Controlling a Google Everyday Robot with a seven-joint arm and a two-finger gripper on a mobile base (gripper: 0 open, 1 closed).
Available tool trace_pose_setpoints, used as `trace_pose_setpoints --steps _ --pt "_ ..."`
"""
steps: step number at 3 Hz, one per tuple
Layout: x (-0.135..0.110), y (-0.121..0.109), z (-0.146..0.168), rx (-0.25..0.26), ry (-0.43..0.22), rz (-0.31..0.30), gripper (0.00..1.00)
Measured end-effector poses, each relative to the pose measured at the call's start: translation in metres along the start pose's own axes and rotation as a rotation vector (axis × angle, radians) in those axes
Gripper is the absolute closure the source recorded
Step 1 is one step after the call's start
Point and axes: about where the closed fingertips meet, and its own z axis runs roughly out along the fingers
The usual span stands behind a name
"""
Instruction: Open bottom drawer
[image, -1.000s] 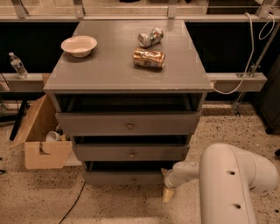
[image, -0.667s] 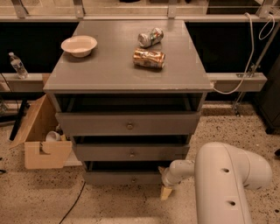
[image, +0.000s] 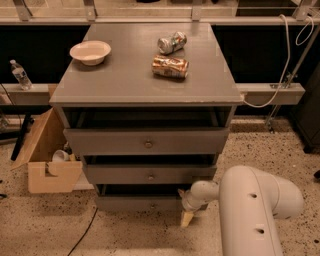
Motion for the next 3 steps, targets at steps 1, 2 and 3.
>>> trace_pose_setpoints --steps 1,2,3 --pt "-0.002 -0.003 0.02 -0.049 -0.016 -0.006 0.04" --pt "-0.001 -0.002 0.027 -0.087 -0.01 -0.014 0.33" --pt "-0.001 0.019 0.006 -0.124 0.017 0.022 0.66"
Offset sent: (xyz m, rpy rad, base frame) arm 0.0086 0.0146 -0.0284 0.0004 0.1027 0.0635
